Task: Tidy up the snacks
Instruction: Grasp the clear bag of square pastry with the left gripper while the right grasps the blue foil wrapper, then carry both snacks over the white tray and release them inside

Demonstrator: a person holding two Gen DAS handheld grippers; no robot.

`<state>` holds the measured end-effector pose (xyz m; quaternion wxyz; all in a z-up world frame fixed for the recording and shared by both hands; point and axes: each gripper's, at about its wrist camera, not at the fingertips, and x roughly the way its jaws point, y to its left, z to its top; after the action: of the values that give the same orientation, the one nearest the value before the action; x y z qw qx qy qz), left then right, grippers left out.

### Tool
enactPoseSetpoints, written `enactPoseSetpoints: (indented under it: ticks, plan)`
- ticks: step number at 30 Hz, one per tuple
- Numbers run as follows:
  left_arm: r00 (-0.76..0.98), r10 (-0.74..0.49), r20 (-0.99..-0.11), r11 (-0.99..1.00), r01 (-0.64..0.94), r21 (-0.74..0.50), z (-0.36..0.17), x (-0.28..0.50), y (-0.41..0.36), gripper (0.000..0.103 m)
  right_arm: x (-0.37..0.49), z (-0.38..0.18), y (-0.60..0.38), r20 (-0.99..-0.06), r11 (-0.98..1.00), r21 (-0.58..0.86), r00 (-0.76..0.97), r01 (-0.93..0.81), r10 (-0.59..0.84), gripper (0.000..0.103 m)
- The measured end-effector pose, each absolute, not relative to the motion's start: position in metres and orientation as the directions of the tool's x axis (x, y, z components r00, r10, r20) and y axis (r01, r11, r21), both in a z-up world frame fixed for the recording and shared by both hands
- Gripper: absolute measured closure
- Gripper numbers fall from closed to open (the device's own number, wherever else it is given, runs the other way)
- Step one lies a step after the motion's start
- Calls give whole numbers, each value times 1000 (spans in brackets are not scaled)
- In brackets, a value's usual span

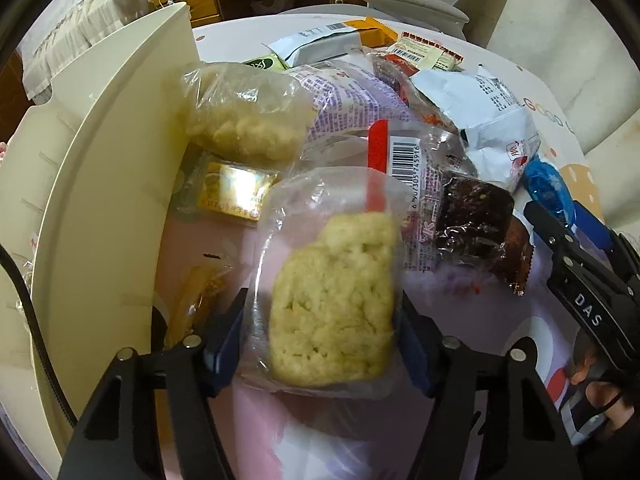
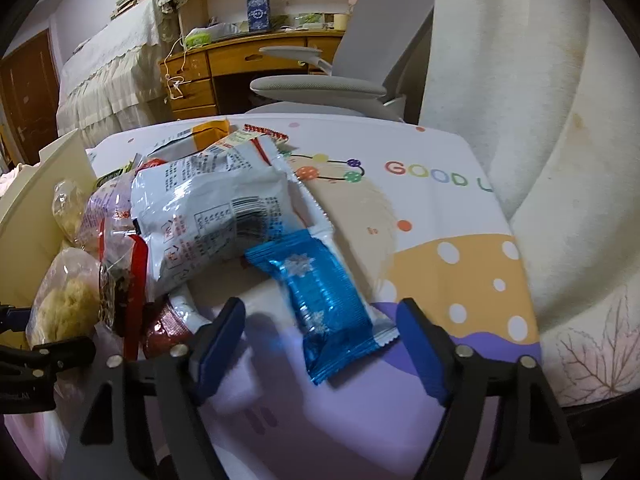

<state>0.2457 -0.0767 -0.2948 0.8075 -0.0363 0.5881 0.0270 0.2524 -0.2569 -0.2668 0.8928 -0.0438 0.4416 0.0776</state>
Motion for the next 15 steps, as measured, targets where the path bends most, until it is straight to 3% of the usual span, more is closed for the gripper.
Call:
enactPoseSetpoints:
  ticks: [4, 10, 15]
  plan:
    - [304, 5, -953, 995, -93, -25, -294, 246, -75, 47, 252, -267, -254, -797, 982, -26, 597, -185, 91, 42]
    - [289, 6, -957, 995, -99, -24, -288, 236, -74, 48, 250, -264, -251, -808, 980, -24, 582, -196, 96, 63]
    - [258, 2, -966, 994, -105, -26, -286, 224, -72, 48, 247, -263, -248, -822, 977, -35, 562, -212, 93, 68]
